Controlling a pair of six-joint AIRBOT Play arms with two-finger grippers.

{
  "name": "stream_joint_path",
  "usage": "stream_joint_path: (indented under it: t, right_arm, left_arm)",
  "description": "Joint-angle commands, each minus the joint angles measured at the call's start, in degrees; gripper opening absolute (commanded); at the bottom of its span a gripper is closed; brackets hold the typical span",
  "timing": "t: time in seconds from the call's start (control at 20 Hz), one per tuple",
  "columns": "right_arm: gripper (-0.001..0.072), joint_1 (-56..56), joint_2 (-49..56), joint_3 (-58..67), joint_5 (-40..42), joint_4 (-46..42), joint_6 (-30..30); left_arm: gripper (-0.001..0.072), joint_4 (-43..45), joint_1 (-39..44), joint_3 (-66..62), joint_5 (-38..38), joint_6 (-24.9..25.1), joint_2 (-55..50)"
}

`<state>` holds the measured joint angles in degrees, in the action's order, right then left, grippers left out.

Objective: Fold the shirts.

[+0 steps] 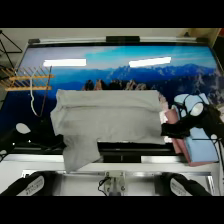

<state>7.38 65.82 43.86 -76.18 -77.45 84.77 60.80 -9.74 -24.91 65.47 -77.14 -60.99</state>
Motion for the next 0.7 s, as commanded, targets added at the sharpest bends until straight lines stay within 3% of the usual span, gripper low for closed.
stream_joint_path:
  t: [0.0,0.25,0.45,0.5,0.6,0.65]
  right_arm:
    - [0.0469,-0.68,0.39,-4.0,4.22,-0.33,0.17]
    - [0.0469,-0.66,4.63,-4.35,4.28,-2.54,0.28]
    - [0.0466,-0.7,9.27,-4.35,6.38,1.4,0.09]
    - [0.0402,-0.7,10.1,-4.35,7.32,3.04,0.09]
    - [0.0127,-0.7,10.38,-4.26,8.87,5.03,0.11]
    - [0.0058,-0.7,10.38,-3.8,8.9,5.14,0.07]
  left_arm:
    - [0.0037,0.02,0.11,-1.03,0.24,0.55,-0.07]
    - [0.0037,-0.04,0.11,-3.15,2.08,2.47,0.44]
    - [0.0037,-0.9,0.11,-3.41,2.12,4.28,0.5]
    - [0.0037,-0.9,0.11,-3.41,2.1,4.26,0.52]
    - [0.0037,-0.87,0.11,-3.52,2.05,4.28,0.68]
    - [0.0037,-0.85,0.09,-4.13,2.05,4.37,0.79]
